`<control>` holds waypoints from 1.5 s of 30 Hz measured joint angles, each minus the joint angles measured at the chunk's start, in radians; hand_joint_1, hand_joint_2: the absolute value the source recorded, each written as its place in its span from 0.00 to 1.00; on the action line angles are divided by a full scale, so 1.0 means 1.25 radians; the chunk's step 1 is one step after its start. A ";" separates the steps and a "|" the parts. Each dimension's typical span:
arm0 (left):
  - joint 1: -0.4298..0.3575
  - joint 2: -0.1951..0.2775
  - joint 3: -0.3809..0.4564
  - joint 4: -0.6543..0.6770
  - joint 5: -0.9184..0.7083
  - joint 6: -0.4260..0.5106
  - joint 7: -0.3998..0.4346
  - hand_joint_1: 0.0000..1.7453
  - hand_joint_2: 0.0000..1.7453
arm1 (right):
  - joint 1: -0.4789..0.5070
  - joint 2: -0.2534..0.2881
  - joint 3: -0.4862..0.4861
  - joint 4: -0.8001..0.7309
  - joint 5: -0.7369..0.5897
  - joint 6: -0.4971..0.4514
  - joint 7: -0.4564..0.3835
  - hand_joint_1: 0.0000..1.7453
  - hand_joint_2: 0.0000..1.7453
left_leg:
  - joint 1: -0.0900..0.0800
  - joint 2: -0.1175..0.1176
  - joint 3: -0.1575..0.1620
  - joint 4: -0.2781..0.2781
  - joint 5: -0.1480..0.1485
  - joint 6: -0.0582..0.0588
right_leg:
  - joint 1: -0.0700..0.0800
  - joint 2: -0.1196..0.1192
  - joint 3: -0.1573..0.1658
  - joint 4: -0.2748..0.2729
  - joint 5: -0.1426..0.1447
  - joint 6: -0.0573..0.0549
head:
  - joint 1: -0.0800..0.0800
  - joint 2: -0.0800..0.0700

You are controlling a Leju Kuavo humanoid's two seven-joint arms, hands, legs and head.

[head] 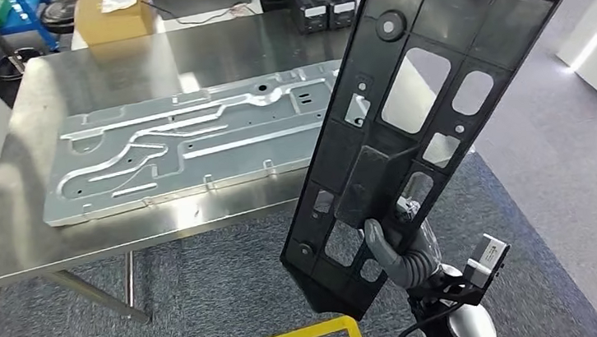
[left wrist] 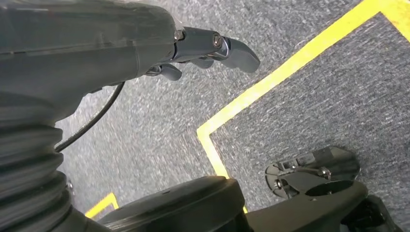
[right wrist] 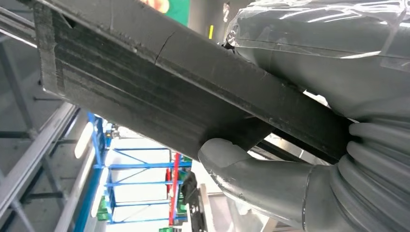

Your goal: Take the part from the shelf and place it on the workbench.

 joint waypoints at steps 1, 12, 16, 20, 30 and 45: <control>0.000 -0.001 0.000 0.000 0.000 0.000 0.000 0.00 1.00 | -0.002 -0.001 0.001 0.002 0.001 -0.002 0.000 1.00 1.00 | -0.001 -0.010 0.001 0.001 -0.001 0.000 | 0.000 0.002 -0.008 0.006 0.011 -0.001 | 0.000 0.000; -0.002 -0.007 0.001 0.000 -0.003 0.005 0.003 0.00 1.00 | -0.027 -0.005 0.017 0.006 0.002 -0.008 0.006 1.00 1.00 | -0.001 -0.026 -0.025 0.059 -0.040 -0.034 | -0.005 0.021 0.097 -0.229 0.115 -0.029 | -0.005 0.000; -0.013 -0.006 0.001 0.000 -0.002 0.006 0.002 0.00 1.00 | -0.029 -0.007 0.020 0.011 0.001 -0.008 0.007 1.00 1.00 | 0.009 0.013 -0.110 0.223 -0.096 -0.050 | -0.004 -0.027 0.110 -0.229 0.104 -0.031 | -0.008 0.000; -0.004 -0.004 0.002 0.000 -0.002 0.010 0.003 0.00 1.00 | -0.036 -0.009 0.023 0.018 -0.001 -0.008 0.006 1.00 1.00 | 0.013 0.055 -0.038 0.067 -0.002 -0.056 | -0.007 -0.058 0.123 -0.225 0.089 -0.018 | -0.008 0.000; 0.005 -0.002 0.008 0.000 0.008 0.014 -0.011 0.00 1.00 | -0.030 -0.019 0.031 0.024 -0.041 -0.003 -0.001 1.00 1.00 | 0.003 0.041 -0.013 0.001 0.006 -0.003 | -0.002 -0.004 0.030 -0.034 -0.006 0.006 | -0.003 0.000; 0.002 -0.005 0.018 0.001 0.014 0.010 -0.021 0.00 1.00 | -0.061 -0.037 0.031 0.003 0.074 -0.108 0.018 1.00 1.00 | -0.004 0.017 -0.070 0.170 -0.099 -0.036 | 0.007 -0.002 0.094 -0.233 0.123 -0.042 | -0.008 0.000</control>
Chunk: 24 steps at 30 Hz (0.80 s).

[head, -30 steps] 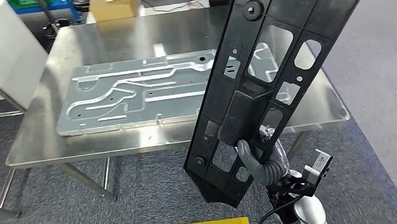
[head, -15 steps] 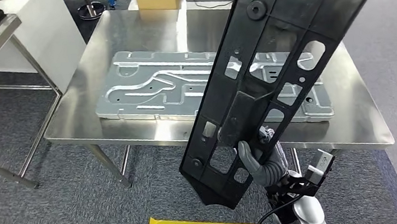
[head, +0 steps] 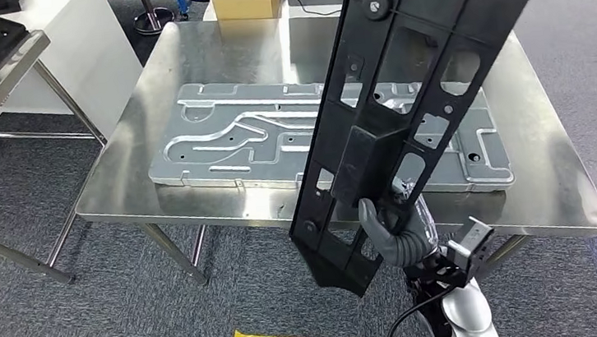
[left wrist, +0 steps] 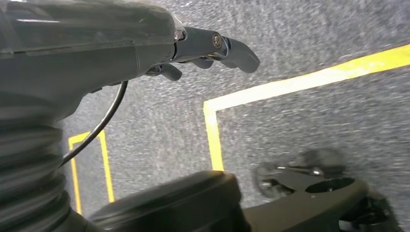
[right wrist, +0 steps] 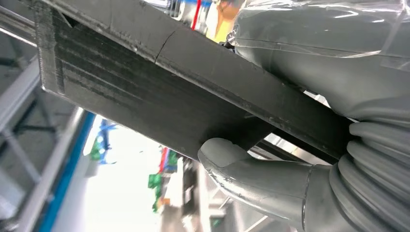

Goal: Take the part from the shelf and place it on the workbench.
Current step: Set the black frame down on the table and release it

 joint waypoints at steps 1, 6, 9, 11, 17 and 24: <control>-0.003 0.000 0.001 0.000 0.000 -0.001 -0.001 0.00 1.00 | -0.004 -0.001 0.000 -0.001 0.017 -0.014 0.006 1.00 1.00 | 0.004 0.000 -0.019 0.040 -0.011 -0.004 | 0.000 -0.001 0.000 0.001 -0.001 0.000 | 0.000 0.000; 0.001 -0.001 0.002 0.000 -0.008 -0.009 0.007 0.00 1.00 | -0.047 -0.008 0.000 -0.030 0.094 -0.086 0.013 1.00 1.00 | 0.017 0.002 0.051 -0.114 0.087 -0.015 | -0.005 0.004 0.003 0.012 -0.011 0.015 | 0.000 0.000; 0.003 -0.003 0.001 0.000 -0.017 -0.014 0.009 0.00 1.00 | -0.081 -0.013 0.000 -0.072 0.095 -0.109 0.002 1.00 1.00 | 0.012 0.000 0.065 -0.158 0.091 -0.001 | -0.003 0.004 -0.005 0.017 -0.009 0.030 | 0.000 0.000; 0.001 -0.005 0.000 0.000 -0.022 -0.017 0.011 0.00 1.00 | -0.106 -0.014 -0.001 -0.108 0.085 -0.111 0.006 1.00 1.00 | 0.012 -0.001 0.064 -0.162 0.095 0.012 | -0.005 0.003 -0.008 0.020 -0.011 0.038 | 0.001 0.000; -0.001 -0.010 -0.005 0.000 -0.032 -0.023 0.016 0.00 1.00 | -0.186 -0.026 -0.002 -0.182 0.106 -0.120 0.033 1.00 1.00 | 0.007 0.002 0.067 -0.168 0.100 0.033 | -0.007 0.005 -0.114 0.238 -0.103 0.045 | 0.003 0.000; -0.006 -0.015 -0.011 0.000 -0.033 -0.028 0.020 0.00 1.00 | -0.296 -0.050 0.002 -0.197 0.189 -0.158 0.089 1.00 1.00 | -0.003 -0.002 0.067 -0.165 0.095 0.024 | 0.008 0.006 -0.020 0.019 0.004 0.019 | 0.003 0.000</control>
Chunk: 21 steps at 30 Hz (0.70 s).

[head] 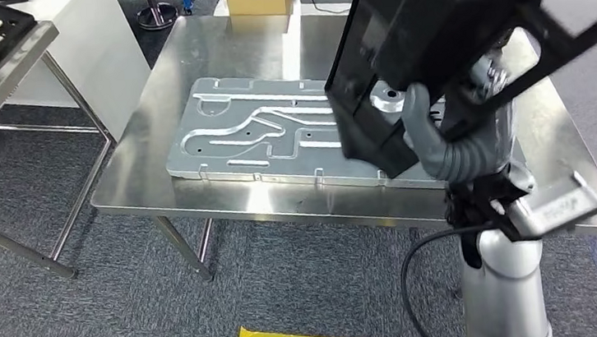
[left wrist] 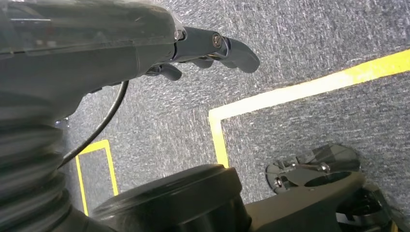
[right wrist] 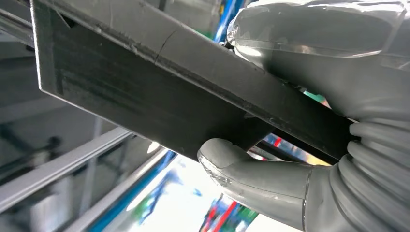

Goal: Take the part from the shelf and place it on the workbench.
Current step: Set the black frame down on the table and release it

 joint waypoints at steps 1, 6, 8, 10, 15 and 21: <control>-0.001 0.000 -0.001 0.000 0.001 0.000 0.001 0.00 1.00 | -0.030 -0.007 0.004 0.009 0.041 -0.012 0.035 1.00 1.00 | 0.000 0.001 0.000 -0.001 0.000 -0.004 | -0.002 0.002 0.000 -0.003 0.002 -0.001 | 0.000 0.000; -0.006 0.002 -0.001 0.000 0.003 -0.001 0.001 0.00 1.00 | -0.265 -0.050 0.058 0.212 0.323 -0.059 0.242 1.00 1.00 | 0.004 0.000 -0.064 0.139 -0.073 -0.026 | -0.012 0.002 0.003 -0.015 0.009 -0.012 | -0.002 0.000; -0.012 0.004 -0.001 0.000 0.003 -0.002 0.001 0.00 1.00 | -0.362 -0.070 0.089 0.351 0.405 -0.070 0.273 1.00 1.00 | 0.008 0.000 -0.104 0.219 -0.094 -0.033 | -0.012 0.000 0.002 -0.012 0.009 -0.012 | -0.001 0.000; -0.013 0.005 -0.001 0.000 0.003 -0.003 0.002 0.00 1.00 | -0.445 -0.085 0.123 0.491 0.458 -0.074 0.282 1.00 1.00 | 0.014 0.001 -0.092 0.187 -0.055 -0.037 | -0.013 -0.003 0.001 -0.008 0.008 -0.010 | -0.001 0.000; -0.001 0.009 -0.001 0.000 0.006 -0.006 0.000 0.00 1.00 | -0.595 -0.102 0.203 0.769 0.528 -0.057 0.288 1.00 1.00 | 0.014 0.000 -0.025 0.016 0.012 -0.026 | -0.010 -0.006 -0.011 0.002 0.007 0.009 | -0.001 0.000; 0.002 0.010 -0.001 0.000 0.016 -0.006 -0.008 0.00 1.00 | -0.696 -0.105 0.279 0.998 0.573 -0.018 0.294 1.00 1.00 | 0.017 -0.002 -0.021 -0.001 0.021 0.003 | -0.013 -0.007 -0.071 0.117 -0.050 0.029 | 0.001 0.000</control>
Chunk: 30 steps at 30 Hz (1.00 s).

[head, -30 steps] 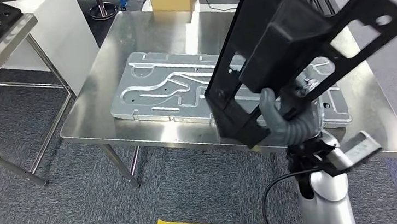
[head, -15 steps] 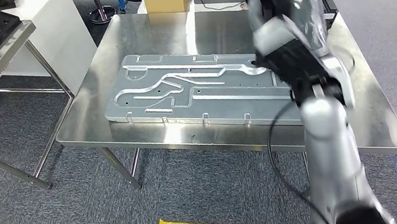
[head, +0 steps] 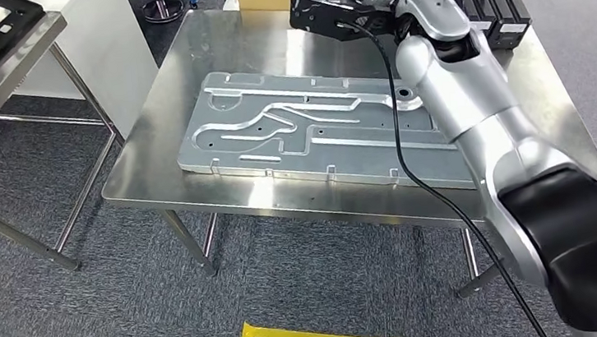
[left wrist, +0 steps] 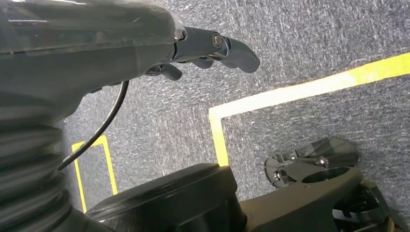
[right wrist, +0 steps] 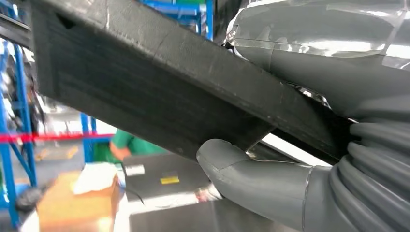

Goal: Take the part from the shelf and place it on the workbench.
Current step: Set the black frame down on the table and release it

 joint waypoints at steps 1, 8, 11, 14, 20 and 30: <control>0.001 0.000 0.000 0.000 0.001 0.000 -0.002 0.00 1.00 | -0.013 0.000 0.011 0.035 0.003 0.006 0.000 1.00 1.00 | 0.000 0.000 0.000 0.000 -0.001 0.002 | 0.000 0.001 -0.028 0.052 -0.017 0.001 | 0.000 0.000; 0.004 0.001 0.001 0.000 0.004 0.003 -0.005 0.00 1.00 | -0.056 0.000 0.069 0.199 0.009 0.041 -0.001 1.00 1.00 | -0.007 -0.005 0.013 0.002 -0.015 -0.005 | 0.009 0.003 0.023 -0.106 0.097 -0.018 | 0.000 0.000; 0.004 0.002 0.001 0.000 0.005 0.006 -0.008 0.00 1.00 | -0.062 0.001 0.086 0.236 0.013 0.059 0.001 1.00 1.00 | -0.007 -0.003 0.013 -0.002 -0.019 -0.016 | 0.010 0.004 0.031 -0.125 0.092 -0.025 | 0.000 0.000; 0.005 0.005 0.002 0.000 0.009 0.009 -0.017 0.00 1.00 | -0.059 0.002 0.100 0.266 0.012 0.078 0.002 1.00 1.00 | -0.006 0.000 -0.010 0.056 -0.055 -0.028 | 0.003 0.003 0.042 -0.137 0.091 -0.036 | -0.002 0.000; -0.001 0.009 0.006 0.000 0.013 0.004 -0.039 0.00 1.00 | -0.009 0.003 0.111 0.310 -0.005 0.096 0.005 1.00 1.00 | -0.001 0.002 -0.067 0.155 -0.051 -0.036 | 0.005 0.006 0.049 -0.132 0.084 -0.040 | -0.002 0.000; 0.006 0.013 0.006 0.000 0.012 -0.004 -0.051 0.00 1.00 | 0.064 -0.007 0.111 0.338 -0.050 0.069 0.000 1.00 1.00 | 0.000 0.003 -0.002 -0.009 0.009 0.001 | 0.005 0.009 -0.001 -0.034 0.029 -0.006 | -0.001 0.000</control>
